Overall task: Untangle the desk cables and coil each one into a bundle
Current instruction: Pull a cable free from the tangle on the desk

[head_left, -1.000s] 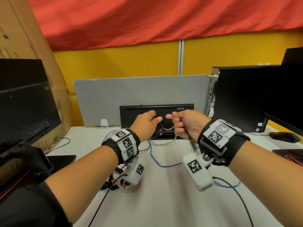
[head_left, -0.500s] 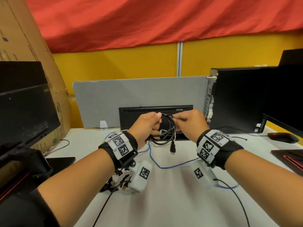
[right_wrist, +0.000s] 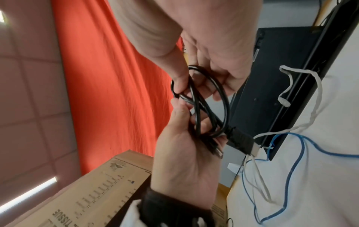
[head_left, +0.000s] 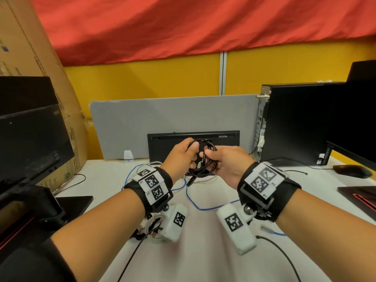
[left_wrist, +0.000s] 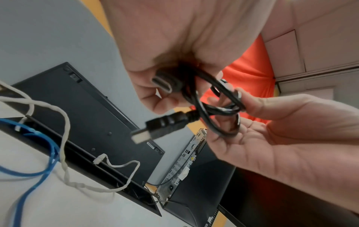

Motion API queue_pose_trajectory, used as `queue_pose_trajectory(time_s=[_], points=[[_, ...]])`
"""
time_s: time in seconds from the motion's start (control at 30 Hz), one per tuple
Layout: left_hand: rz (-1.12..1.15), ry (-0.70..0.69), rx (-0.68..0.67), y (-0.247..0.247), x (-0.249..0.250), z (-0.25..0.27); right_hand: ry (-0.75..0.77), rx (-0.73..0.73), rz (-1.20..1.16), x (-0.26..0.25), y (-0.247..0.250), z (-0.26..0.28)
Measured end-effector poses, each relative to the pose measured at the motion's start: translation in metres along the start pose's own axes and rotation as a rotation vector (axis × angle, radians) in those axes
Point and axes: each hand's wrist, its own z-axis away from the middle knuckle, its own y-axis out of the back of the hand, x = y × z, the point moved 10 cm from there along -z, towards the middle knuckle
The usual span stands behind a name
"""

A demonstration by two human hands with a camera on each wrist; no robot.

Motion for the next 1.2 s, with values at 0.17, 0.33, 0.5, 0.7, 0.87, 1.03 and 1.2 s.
queue_pose_trajectory(time_s=[0.17, 0.33, 0.5, 0.7, 0.87, 1.03, 1.2], points=[[-0.139, -0.099, -0.014, 0.002, 0.006, 0.006, -0.091, -0.165, -0.215, 0.004, -0.017, 0.004], [-0.303, -0.214, 0.05, 0.003, 0.014, 0.008, -0.136, -0.2, -0.286, 0.011, -0.022, 0.004], [-0.424, -0.224, 0.128, 0.008, 0.014, 0.006, 0.164, -0.132, 0.351, -0.004, -0.023, 0.002], [-0.721, -0.259, 0.155, 0.004, 0.023, 0.007, 0.424, 0.096, 1.179, -0.03, -0.018, 0.004], [-1.08, -0.294, 0.238, 0.003, 0.023, 0.004, 0.322, 0.188, 1.309, -0.036, -0.006, 0.005], [-1.226, -0.291, 0.202, 0.001, 0.013, 0.0, 0.166, 0.127, 1.208, -0.023, -0.001, -0.002], [-1.0, -0.269, 0.215, 0.02, 0.013, -0.002, 0.059, 0.03, 0.554, -0.005, 0.0, -0.002]])
